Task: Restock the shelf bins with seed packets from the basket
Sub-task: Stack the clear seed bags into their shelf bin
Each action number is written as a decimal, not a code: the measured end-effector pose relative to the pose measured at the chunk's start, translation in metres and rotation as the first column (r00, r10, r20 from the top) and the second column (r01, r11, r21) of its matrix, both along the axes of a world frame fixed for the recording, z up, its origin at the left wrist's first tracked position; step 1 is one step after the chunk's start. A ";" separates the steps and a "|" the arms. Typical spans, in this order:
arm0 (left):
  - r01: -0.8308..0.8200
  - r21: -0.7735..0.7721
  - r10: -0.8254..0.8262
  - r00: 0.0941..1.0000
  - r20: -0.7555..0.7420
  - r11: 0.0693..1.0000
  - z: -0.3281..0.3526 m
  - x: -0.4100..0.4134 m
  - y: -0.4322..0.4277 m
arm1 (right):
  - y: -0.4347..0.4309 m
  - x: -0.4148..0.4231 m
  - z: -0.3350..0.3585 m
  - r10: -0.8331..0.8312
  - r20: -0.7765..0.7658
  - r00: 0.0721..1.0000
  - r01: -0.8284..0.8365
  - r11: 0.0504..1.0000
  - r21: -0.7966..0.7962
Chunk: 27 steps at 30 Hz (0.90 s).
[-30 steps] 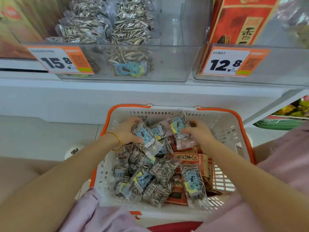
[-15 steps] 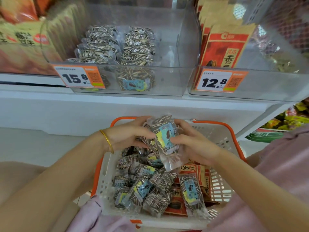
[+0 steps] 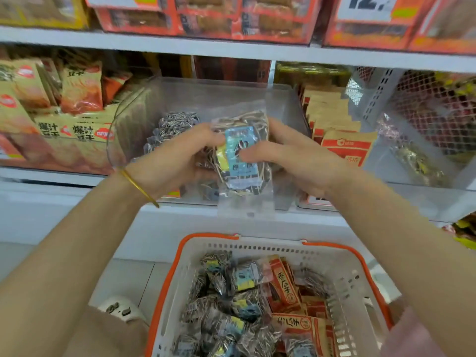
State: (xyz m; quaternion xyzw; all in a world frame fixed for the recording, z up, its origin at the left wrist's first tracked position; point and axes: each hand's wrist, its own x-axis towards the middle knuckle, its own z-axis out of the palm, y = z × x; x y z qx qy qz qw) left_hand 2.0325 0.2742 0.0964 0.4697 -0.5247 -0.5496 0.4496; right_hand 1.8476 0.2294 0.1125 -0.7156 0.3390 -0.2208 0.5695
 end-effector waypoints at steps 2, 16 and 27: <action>-0.071 -0.023 0.071 0.997 0.021 0.997 0.012 0.006 -0.026 | -0.023 0.014 0.016 -0.065 -0.018 0.998 0.065 0.998 -0.001; 0.005 -0.148 0.146 0.119 0.982 0.989 -0.050 0.021 -0.189 | -0.161 0.068 0.004 -0.515 -0.731 0.447 -0.177 0.750 -0.637; 0.037 -0.044 0.044 0.017 0.999 0.998 -0.067 0.023 -0.191 | -0.191 0.099 -0.006 -0.492 -0.866 0.096 -0.457 0.751 -0.477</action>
